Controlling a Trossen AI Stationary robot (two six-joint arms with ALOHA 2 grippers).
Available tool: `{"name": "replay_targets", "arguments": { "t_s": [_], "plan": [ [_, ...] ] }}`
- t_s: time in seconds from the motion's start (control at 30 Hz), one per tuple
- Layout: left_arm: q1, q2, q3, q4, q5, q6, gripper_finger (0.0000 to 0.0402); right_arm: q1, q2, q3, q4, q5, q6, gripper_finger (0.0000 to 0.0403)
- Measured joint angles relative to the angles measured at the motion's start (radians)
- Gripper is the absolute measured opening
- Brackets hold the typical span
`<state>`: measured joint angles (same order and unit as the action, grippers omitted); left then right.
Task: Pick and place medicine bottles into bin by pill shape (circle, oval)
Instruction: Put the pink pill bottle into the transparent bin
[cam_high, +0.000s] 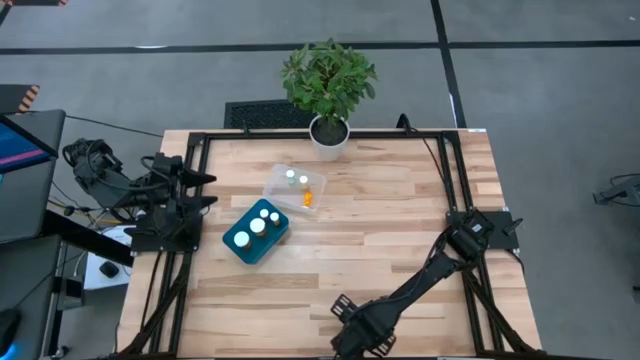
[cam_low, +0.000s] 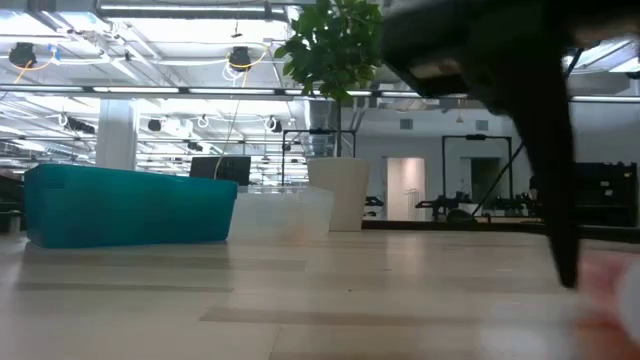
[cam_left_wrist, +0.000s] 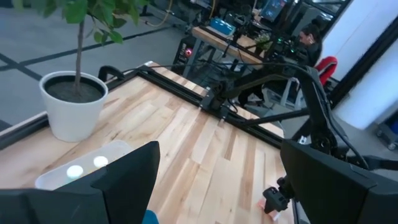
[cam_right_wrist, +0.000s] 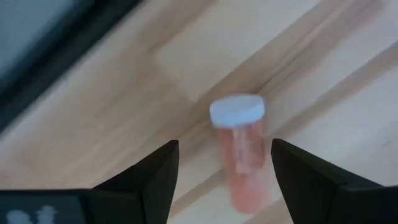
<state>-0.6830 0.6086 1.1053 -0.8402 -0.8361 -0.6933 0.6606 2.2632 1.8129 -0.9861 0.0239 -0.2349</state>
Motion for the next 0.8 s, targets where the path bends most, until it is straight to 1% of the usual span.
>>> {"name": "replay_targets", "arguments": {
  "t_s": [0.2, 0.33, 0.4, 0.47, 0.6, 0.73, 0.8],
  "plan": [
    [0.000, 0.000, 0.000, 0.000, -0.038, -0.006, 0.0328, 0.000, -0.040, -0.083, 0.070, 0.000, -0.035, 0.0265],
    [0.000, 0.000, 0.000, 0.000, -0.043, -0.018, 0.0328, 0.000, -0.036, -0.087, 0.077, -0.001, -0.061, 0.0265],
    [0.000, 0.000, 0.000, 0.000, -0.042, -0.022, 0.0328, -0.002, -0.036, -0.087, 0.103, -0.031, -0.051, 0.0265],
    [0.000, 0.000, 0.000, 0.000, -0.043, -0.029, 0.0328, -0.006, -0.036, -0.098, 0.165, -0.053, -0.028, 0.0265],
    [0.000, 0.000, 0.000, 0.000, -0.042, -0.051, 0.0328, -0.020, -0.038, -0.145, 0.282, -0.058, 0.046, 0.0264],
    [0.000, 0.000, 0.000, 0.000, -0.037, -0.055, 0.0328, -0.033, -0.039, -0.153, 0.299, -0.059, 0.125, 0.0264],
    [0.000, 0.000, 0.000, 0.000, -0.036, -0.056, 0.0328, -0.038, -0.038, -0.153, 0.300, -0.058, 0.137, 0.0263]
  ]
}}
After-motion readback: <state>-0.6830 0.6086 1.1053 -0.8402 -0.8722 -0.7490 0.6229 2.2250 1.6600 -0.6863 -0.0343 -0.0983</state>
